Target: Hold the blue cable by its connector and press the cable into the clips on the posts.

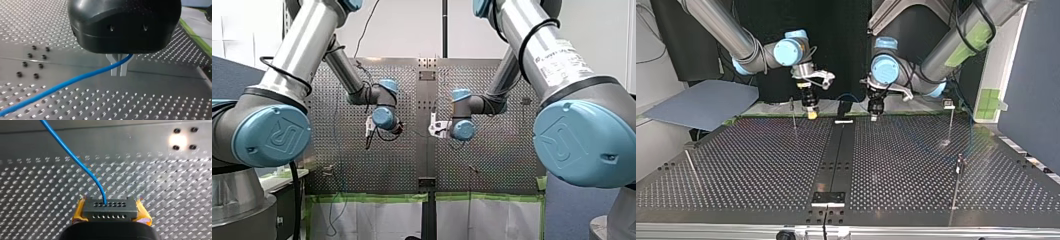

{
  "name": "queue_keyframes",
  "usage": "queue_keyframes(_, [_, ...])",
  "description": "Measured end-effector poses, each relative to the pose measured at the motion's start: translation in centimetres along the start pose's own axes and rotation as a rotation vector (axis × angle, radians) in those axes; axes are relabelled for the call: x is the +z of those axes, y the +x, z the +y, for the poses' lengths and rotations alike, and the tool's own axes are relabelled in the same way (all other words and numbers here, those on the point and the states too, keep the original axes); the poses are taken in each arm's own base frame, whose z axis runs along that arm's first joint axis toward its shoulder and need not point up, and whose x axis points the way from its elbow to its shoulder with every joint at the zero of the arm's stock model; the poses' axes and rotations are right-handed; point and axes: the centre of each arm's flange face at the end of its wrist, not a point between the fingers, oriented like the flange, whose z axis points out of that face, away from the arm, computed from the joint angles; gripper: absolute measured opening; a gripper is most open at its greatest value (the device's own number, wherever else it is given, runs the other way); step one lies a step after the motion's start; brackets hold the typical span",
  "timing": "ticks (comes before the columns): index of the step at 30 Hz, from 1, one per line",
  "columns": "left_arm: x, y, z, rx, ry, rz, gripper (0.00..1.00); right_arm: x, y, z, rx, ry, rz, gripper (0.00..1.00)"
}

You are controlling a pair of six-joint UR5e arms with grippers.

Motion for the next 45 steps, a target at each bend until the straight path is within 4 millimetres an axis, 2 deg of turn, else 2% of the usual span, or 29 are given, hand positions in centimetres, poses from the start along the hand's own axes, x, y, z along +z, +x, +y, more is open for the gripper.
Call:
queue_keyframes(12, [0.0,4.7,-2.9,0.016,0.028,0.031,0.0,-3.3,-8.7,2.5,0.0,-0.055,-0.13,0.02])
queue_keyframes(18, [0.0,7.3,-3.9,0.015,0.03,0.053,0.0,-4.9,-12.4,4.2,-0.002,-0.081,-0.196,0.02])
queue_keyframes(24, [-0.2,10.0,-4.7,0.03,0.038,0.089,0.0,-5.0,-14.4,5.8,0.002,-0.105,-0.218,0.02])
queue_keyframes(33, [-0.5,14.4,-6.4,0.039,0.068,0.11,0.0,-4.5,-15.1,8.5,0.012,-0.141,-0.213,0.02])
queue_keyframes(39, [-0.8,15.2,-6.9,0.037,0.075,0.112,0.0,-4.3,-15.4,9.8,0.015,-0.152,-0.214,0.02])
queue_keyframes(45, [-1.0,15.2,-7.6,0.032,0.088,0.1,0.0,-4.8,-17.7,10.9,0.013,-0.173,-0.247,0.02])
